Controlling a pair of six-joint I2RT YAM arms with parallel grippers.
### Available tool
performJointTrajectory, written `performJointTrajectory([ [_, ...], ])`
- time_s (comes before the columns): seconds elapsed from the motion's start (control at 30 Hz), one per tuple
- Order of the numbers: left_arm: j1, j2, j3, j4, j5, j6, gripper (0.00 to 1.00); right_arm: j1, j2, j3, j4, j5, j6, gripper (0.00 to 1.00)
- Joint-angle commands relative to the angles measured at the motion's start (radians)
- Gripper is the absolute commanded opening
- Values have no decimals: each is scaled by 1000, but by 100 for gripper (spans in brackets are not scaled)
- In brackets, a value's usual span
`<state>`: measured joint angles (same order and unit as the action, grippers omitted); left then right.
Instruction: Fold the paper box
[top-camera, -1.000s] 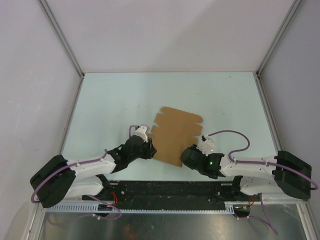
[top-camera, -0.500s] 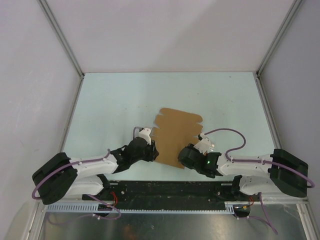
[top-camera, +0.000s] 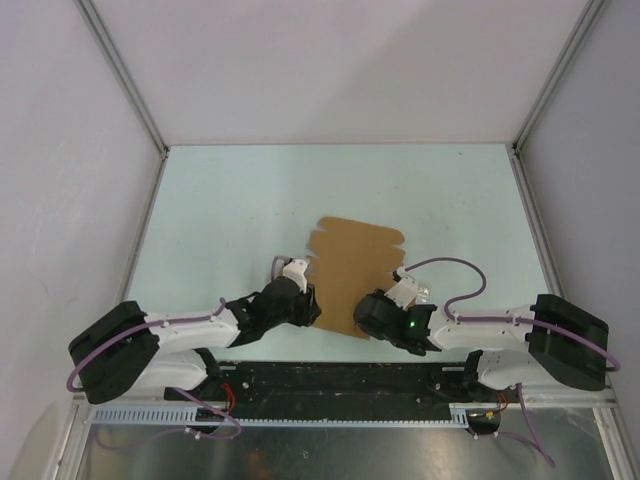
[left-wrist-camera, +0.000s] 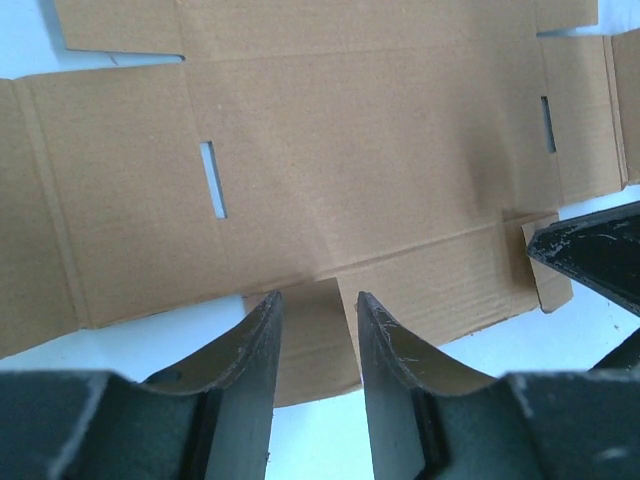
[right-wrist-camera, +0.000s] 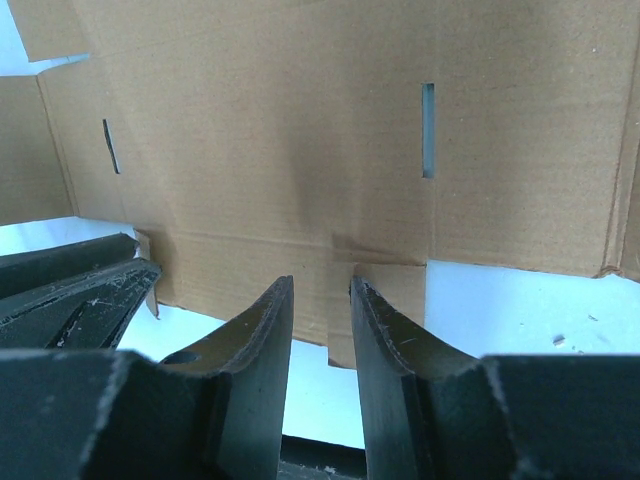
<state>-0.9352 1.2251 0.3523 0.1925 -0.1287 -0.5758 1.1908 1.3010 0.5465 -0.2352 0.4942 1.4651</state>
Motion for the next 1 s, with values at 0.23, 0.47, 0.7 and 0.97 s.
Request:
performJointTrajectory([
  [0.23,-50,73,62,12,1,-29,41,4,11,32,-13,7,17,35],
  [0.47,-53,41,53,-7,-17,-30,41,4,-28,32,-27,23,3,35],
  [0.7,-53,-107,99,-148,-91,17,45,-14,-138,32,-46,44,-97,37],
  [0.97,-53,-249,99,-243,-140,30,57,-19,-224,62,-156,81,-209,47],
])
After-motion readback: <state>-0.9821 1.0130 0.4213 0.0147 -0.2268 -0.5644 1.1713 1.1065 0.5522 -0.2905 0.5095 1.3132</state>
